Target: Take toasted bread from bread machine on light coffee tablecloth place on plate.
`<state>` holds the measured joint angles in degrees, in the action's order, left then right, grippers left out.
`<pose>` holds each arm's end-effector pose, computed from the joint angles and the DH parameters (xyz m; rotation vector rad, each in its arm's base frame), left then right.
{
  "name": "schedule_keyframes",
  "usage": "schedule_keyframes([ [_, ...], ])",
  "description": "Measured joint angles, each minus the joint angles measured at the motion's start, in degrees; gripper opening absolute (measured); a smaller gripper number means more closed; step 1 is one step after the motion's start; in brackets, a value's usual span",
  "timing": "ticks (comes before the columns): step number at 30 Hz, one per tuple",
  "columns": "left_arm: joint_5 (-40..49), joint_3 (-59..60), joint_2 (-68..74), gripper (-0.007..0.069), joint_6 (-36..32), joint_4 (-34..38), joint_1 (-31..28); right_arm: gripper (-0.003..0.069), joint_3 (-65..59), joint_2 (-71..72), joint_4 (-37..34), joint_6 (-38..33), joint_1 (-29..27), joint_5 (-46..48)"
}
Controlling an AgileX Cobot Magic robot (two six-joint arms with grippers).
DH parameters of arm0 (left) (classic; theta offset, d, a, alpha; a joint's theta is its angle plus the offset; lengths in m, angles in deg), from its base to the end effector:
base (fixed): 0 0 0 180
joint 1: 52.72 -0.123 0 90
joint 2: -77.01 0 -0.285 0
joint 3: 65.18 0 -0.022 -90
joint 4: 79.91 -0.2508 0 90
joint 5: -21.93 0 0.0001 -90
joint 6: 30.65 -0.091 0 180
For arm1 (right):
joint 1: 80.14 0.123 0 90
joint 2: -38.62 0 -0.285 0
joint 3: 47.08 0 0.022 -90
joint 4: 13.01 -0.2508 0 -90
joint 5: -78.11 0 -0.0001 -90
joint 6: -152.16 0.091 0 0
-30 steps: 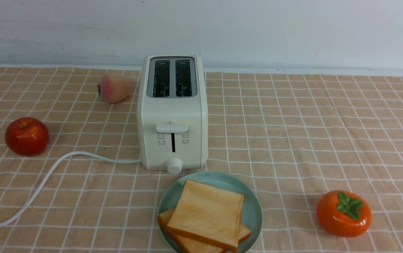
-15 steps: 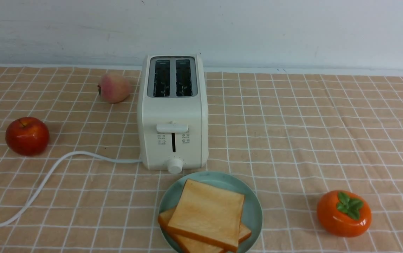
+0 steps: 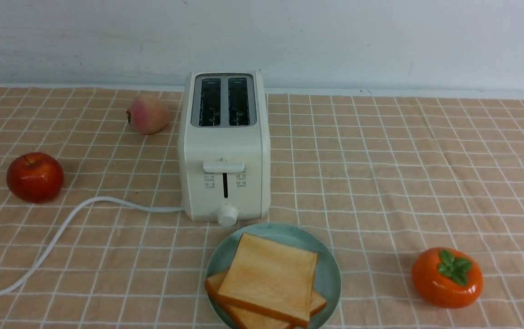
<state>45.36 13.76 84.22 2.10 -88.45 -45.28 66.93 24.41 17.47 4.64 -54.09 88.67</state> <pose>0.0520 -0.0014 0.1674 -0.3314 1.8924 -0.3247 0.0556 0.0177 0.2583 -0.2483 1.5481 0.3190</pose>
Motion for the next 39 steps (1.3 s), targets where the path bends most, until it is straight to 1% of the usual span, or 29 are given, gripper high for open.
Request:
schedule_keyframes([
  [2,0.00,0.00,0.00,0.0004,-0.04,0.20,1.52,0.0064,0.00,0.00,0.00,0.00,0.00,0.00],
  [21,-0.05,0.00,0.00,0.0020,-0.04,0.14,1.71,0.0090,0.00,0.22,0.53,-0.23,0.00,0.00],
  [25,-0.05,0.00,0.00,0.0020,-0.04,0.14,1.71,0.0096,-0.42,1.46,1.93,-2.88,-0.12,0.27],
  [26,-0.05,0.00,0.00,0.0020,-0.04,0.14,1.71,0.0097,-0.79,2.01,1.17,-5.20,-0.61,1.37],
  [28,-0.05,0.05,0.00,0.0021,-0.04,0.14,1.71,0.0099,-1.70,3.01,-4.88,-10.48,-2.84,4.99],
  [29,-0.05,0.05,0.00,0.0021,-0.04,0.14,1.71,0.0099,-1.70,3.12,-4.88,-10.48,-3.13,5.37],
  [30,-0.05,0.05,0.00,0.0024,-0.04,0.14,1.71,0.0101,-2.71,4.29,-10.63,-14.19,-5.93,8.20],
  [32,-0.05,0.05,0.00,0.0029,-0.04,0.14,1.71,0.0104,-4.72,6.05,-17.40,-19.10,-9.93,9.90],
  [36,-0.21,0.05,0.00,0.0036,-0.04,0.14,1.71,0.0106,-10.30,6.98,-27.02,-26.40,-19.68,9.15],
  [37,-0.21,0.05,0.00,0.0037,-0.04,0.14,1.71,0.0108,-11.76,6.98,-30.47,-28.35,-22.69,8.85],
  [38,-0.21,0.05,0.00,0.0038,-0.04,0.14,1.71,0.0108,-12.40,6.98,-31.79,-29.20,-25.05,9.01],
  [39,-0.21,0.05,0.00,0.0038,-0.04,0.14,1.71,0.0109,-12.40,6.98,-32.05,-29.37,-25.49,9.02],
])
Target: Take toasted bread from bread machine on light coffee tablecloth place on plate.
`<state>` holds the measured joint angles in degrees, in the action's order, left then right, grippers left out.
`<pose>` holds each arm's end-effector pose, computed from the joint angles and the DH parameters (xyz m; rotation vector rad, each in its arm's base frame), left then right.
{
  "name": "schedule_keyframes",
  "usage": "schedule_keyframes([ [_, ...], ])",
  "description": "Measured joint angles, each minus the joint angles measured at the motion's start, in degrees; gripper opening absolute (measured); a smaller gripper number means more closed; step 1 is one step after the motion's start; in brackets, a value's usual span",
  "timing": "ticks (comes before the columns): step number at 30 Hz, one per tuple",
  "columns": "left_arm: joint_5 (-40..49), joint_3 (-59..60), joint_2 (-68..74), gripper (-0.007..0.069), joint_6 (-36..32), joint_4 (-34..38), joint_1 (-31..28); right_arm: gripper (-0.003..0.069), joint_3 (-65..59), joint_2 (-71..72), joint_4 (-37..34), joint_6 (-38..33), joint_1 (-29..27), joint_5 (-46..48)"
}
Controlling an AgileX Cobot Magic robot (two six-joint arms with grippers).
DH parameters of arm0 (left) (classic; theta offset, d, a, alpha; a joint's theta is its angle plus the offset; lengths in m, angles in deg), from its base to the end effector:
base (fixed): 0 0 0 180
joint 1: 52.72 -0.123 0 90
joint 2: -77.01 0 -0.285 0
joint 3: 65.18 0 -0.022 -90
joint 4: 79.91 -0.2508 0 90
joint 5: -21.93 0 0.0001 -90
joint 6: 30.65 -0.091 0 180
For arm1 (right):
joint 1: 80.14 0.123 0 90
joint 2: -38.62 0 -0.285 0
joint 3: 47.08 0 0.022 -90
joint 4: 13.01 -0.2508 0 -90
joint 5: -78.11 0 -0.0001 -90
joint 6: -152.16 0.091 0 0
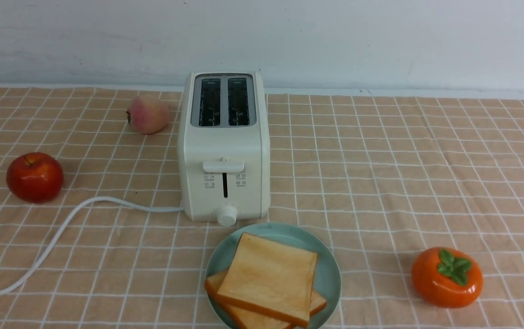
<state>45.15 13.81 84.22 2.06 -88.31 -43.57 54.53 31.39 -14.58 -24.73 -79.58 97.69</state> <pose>0.0520 -0.0031 0.1674 -0.3034 1.8964 -0.3476 0.0534 0.0014 0.1760 0.0581 1.8356 0.0715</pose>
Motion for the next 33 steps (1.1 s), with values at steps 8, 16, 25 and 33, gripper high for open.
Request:
schedule_keyframes([
  [8,0.00,0.00,0.00,0.0039,0.00,-0.23,0.00,0.0120,0.20,0.00,-0.06,-3.11,-5.63,2.12],
  [16,0.00,0.00,0.00,0.0049,0.00,-0.23,0.00,0.0129,0.27,0.00,0.56,-3.11,-5.63,2.39],
  [25,0.00,0.00,0.00,0.0053,0.00,-0.23,0.00,0.0141,0.27,0.00,0.56,-3.11,-5.65,2.44],
  [33,0.00,0.00,0.00,0.0066,0.00,-0.23,0.00,0.0149,0.27,0.00,0.62,-3.11,-3.29,2.50],
])
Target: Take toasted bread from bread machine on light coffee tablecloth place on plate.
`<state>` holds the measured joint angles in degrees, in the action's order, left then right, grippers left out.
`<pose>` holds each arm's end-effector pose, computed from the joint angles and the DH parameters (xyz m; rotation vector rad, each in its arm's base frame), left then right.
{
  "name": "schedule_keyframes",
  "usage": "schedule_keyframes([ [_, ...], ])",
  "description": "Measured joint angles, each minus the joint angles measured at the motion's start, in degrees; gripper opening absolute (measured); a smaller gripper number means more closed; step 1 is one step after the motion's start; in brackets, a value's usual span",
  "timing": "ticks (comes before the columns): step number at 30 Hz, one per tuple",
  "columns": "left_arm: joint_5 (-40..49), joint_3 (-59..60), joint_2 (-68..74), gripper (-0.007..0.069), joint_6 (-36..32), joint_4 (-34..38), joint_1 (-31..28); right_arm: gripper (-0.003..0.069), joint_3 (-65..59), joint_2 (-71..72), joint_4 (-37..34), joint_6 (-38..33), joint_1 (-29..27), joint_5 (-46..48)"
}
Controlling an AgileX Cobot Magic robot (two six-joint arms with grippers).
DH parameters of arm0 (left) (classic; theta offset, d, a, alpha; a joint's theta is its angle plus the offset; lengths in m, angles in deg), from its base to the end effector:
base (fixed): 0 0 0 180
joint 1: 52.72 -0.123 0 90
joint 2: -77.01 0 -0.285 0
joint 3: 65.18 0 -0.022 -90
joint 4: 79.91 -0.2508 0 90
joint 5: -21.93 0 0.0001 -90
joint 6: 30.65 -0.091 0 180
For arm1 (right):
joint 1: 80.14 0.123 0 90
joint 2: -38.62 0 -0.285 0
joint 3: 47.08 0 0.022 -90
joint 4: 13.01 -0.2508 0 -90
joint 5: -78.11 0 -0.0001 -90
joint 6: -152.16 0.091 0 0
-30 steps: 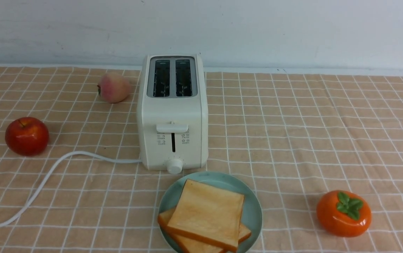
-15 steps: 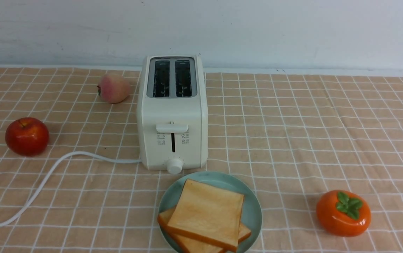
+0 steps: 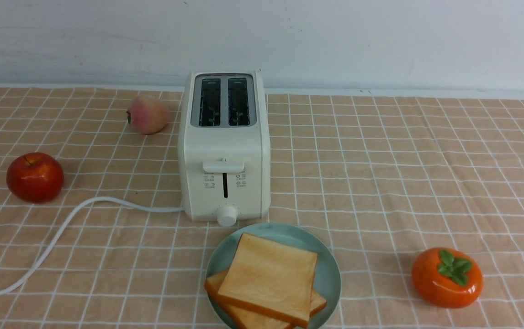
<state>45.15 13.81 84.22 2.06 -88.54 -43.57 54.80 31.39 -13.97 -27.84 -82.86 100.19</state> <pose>0.0520 -0.0029 0.1674 -0.3009 1.8962 -0.3437 0.0522 -0.0019 0.1738 0.0547 1.8742 -0.0161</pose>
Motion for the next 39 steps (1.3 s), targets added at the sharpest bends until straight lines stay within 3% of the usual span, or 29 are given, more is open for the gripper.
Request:
schedule_keyframes([
  [39,0.00,0.00,0.00,0.0092,0.00,-0.10,0.00,0.0190,0.03,0.00,0.10,0.00,0.00,0.00],
])
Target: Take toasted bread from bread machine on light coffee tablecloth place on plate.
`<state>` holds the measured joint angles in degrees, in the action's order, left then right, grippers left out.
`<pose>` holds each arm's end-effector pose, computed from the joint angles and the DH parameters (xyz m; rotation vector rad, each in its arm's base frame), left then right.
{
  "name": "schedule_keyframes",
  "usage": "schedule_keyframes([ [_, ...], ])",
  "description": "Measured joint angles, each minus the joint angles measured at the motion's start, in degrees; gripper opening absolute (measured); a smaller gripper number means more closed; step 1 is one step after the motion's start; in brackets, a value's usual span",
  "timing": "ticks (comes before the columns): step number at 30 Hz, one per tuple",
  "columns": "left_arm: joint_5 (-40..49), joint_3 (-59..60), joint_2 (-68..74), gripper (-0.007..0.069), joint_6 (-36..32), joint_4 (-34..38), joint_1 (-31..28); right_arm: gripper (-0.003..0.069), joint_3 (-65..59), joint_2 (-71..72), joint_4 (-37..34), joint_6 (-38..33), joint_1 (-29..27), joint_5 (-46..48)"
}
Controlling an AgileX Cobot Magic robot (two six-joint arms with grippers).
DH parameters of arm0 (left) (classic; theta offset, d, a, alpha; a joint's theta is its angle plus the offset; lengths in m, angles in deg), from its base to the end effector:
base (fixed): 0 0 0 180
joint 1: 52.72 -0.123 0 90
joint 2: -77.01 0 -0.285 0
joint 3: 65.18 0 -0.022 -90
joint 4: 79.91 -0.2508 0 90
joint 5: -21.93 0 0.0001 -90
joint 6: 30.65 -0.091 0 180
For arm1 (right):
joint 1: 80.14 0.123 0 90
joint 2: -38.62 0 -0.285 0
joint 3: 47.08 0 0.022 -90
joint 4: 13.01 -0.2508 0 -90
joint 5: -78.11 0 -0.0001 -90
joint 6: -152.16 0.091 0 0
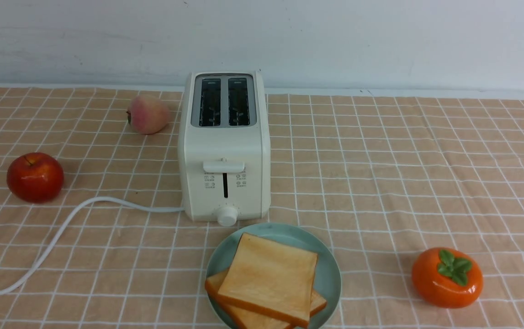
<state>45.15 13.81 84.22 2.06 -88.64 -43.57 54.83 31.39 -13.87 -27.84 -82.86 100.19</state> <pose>0.0520 -0.0028 0.1674 -0.2998 1.8961 -0.3420 0.0522 -0.0020 0.1740 0.0536 1.8737 -0.0178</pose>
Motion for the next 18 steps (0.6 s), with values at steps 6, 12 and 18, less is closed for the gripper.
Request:
schedule_keyframes([
  [6,0.00,0.00,0.00,0.0093,0.00,0.00,0.00,0.0202,0.00,0.00,0.00,0.00,0.00,0.00],
  [12,0.00,0.00,0.00,0.0093,0.00,0.00,0.00,0.0209,0.00,0.00,0.00,0.00,0.00,0.00],
  [18,0.00,0.00,0.00,0.0101,0.00,0.00,0.00,0.0212,0.00,0.00,0.00,0.00,0.00,0.00],
])
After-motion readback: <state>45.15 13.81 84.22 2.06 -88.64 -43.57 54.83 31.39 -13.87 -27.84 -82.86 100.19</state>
